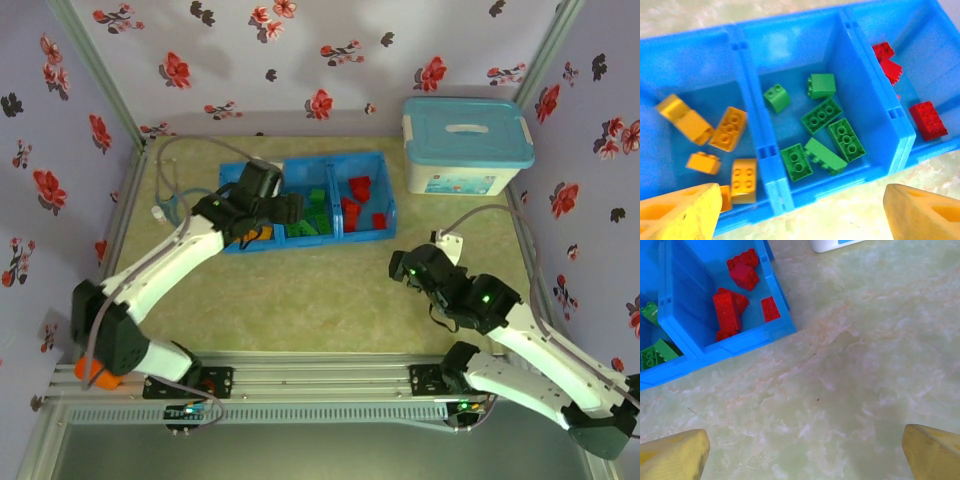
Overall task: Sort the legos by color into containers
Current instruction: Place the lego in the container, then reset both arms
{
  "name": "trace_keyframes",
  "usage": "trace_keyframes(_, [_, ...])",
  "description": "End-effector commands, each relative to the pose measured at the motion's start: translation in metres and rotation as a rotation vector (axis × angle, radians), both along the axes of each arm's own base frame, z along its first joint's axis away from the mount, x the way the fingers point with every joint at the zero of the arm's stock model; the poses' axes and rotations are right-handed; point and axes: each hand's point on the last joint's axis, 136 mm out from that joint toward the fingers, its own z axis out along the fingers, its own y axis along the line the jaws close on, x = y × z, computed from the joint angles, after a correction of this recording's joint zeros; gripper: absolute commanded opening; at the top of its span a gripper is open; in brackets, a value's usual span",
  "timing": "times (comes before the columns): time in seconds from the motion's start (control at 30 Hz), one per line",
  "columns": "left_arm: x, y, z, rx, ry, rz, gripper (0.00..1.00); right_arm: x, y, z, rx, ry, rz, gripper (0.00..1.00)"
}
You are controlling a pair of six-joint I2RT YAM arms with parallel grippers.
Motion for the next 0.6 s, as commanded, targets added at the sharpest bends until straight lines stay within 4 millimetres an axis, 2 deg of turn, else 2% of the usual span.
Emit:
trace_keyframes(0.0, [-0.009, 0.034, 0.008, 0.087, -0.088, 0.074, 0.85, 0.012, 0.006, 0.012, -0.063, -0.056, 0.048, 0.99])
trace_keyframes(0.17, [-0.031, 0.084, 0.012, 0.154, -0.205, 0.186, 0.87, 0.025, 0.015, 0.016, -0.156, -0.101, 0.122, 0.99])
trace_keyframes(0.33, [-0.054, 0.127, 0.003, 0.194, -0.278, 0.296, 0.89, 0.034, 0.022, 0.017, -0.145, -0.28, 0.155, 0.99])
trace_keyframes(0.43, [-0.068, 0.148, -0.009, 0.225, -0.298, 0.338, 0.89, 0.037, 0.014, 0.008, -0.184, -0.314, 0.128, 0.99])
trace_keyframes(0.57, [-0.085, 0.173, -0.029, 0.282, -0.32, 0.393, 0.89, 0.036, -0.006, -0.012, -0.3, -0.305, 0.074, 0.99])
